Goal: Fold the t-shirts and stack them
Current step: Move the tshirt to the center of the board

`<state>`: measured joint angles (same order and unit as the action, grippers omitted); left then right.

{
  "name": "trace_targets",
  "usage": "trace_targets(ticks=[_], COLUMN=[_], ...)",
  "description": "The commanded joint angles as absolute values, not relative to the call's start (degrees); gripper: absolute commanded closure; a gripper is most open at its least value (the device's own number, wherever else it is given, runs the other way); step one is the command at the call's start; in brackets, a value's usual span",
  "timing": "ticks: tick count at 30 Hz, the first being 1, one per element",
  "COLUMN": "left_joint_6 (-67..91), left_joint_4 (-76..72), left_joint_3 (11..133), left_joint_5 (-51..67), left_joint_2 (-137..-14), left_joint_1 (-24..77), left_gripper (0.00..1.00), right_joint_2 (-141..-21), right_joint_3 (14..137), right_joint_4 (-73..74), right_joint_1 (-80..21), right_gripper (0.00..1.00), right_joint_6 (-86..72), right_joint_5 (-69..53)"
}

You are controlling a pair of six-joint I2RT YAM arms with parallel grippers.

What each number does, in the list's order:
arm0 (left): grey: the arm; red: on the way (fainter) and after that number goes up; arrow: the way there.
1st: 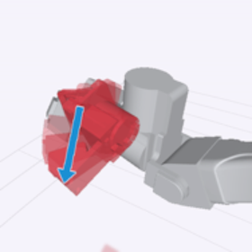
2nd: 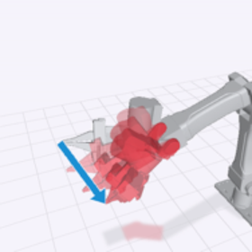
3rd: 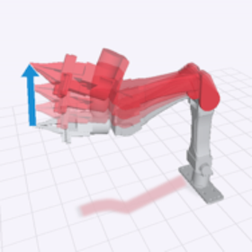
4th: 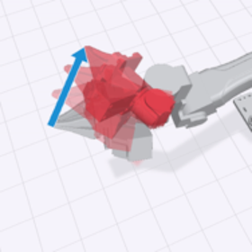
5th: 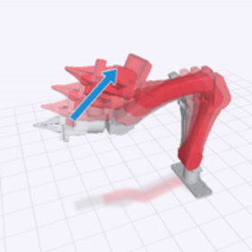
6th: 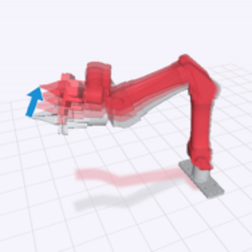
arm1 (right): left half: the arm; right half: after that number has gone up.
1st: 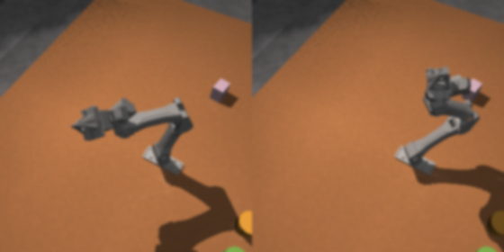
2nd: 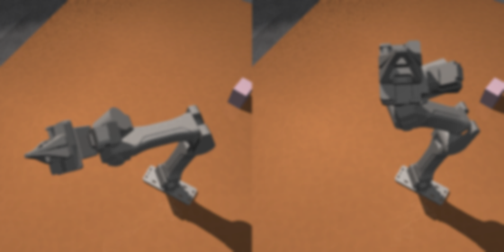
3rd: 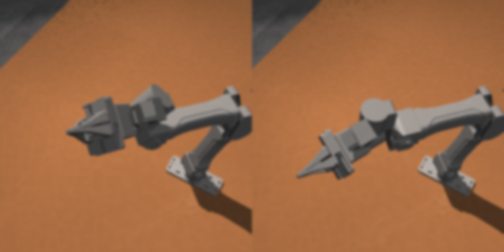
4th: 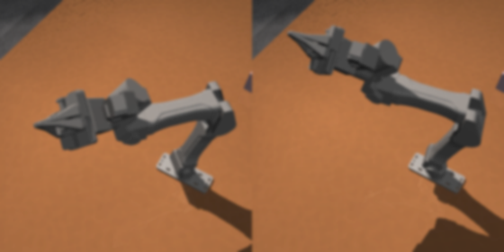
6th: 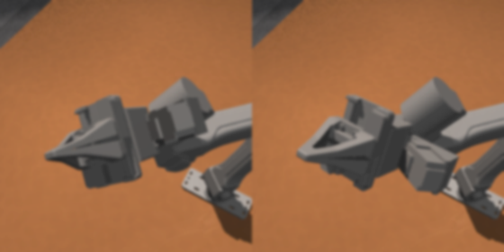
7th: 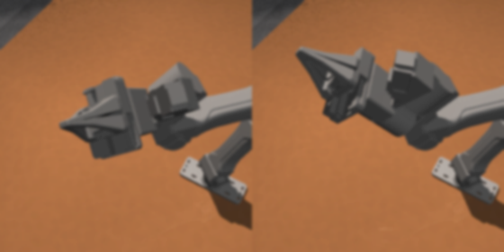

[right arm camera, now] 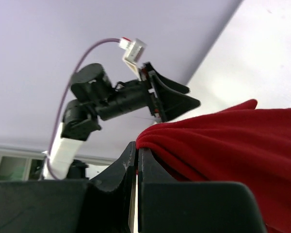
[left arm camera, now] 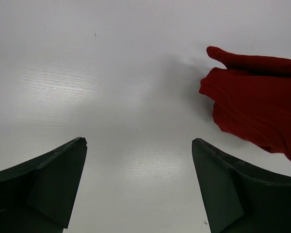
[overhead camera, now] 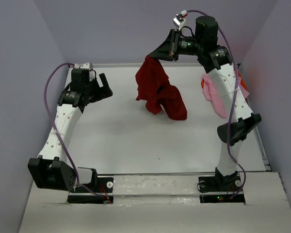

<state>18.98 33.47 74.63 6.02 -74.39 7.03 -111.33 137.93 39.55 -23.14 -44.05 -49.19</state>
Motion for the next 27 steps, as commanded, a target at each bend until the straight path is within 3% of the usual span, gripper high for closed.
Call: trace_targets(ticks=[1,5,11,13,19,21,22,23,24,26,27], left_joint_6=[21.00,22.41,24.61,25.13,25.49,25.23,25.05,25.05,25.14,25.14,25.14], left_joint_4=[30.59,28.92,26.90,26.63,27.07,27.25,27.33,27.42,27.60,27.60,27.60], left_joint_3=[74.71,73.13,70.58,70.40,70.93,71.37,71.45,71.46,71.37,71.02,70.84], left_joint_5=[5.98,5.01,4.40,3.70,0.62,-1.21,-1.23,-1.32,-1.23,-0.79,-0.70], left_joint_2=[-71.11,-69.87,-68.56,-67.77,-65.92,-65.48,-65.30,-65.22,-65.13,-65.21,-65.21], left_joint_1=[6.77,6.77,6.42,6.24,5.71,5.63,5.62,5.62,5.62,5.62,5.62], left_gripper=[0.01,0.01,0.01,0.01,0.01,0.01,0.01,0.01,0.01,0.01,0.01], right_joint_2=[-109.42,-111.61,-117.77,-117.16,-106.45,-102.23,-100.82,-98.98,-98.70,-99.48,-100.62], right_joint_3=[142.45,138.78,144.05,143.88,125.61,123.50,123.40,123.66,124.10,125.41,127.68], right_joint_4=[23.13,-1.62,-27.93,-26.04,-21.91,-12.89,3.44,12.13,27.18,41.06,49.66], right_joint_1=[-23.20,-26.45,-28.21,-28.21,-25.50,-20.95,-18.92,-16.98,-13.92,-12.40,-12.39], right_gripper=[1.00,1.00,1.00,1.00,1.00,1.00,1.00,0.87,0.51,0.23,0.16], right_joint_6=[-56.05,-75.71,-101.31,-100.91,-92.56,-82.17,-76.70,-70.64,-60.83,-51.90,-46.98], right_joint_5=[-58.26,-62.22,-63.63,-65.38,-68.46,-71.27,-71.80,-71.55,-70.76,-68.74,-65.60])
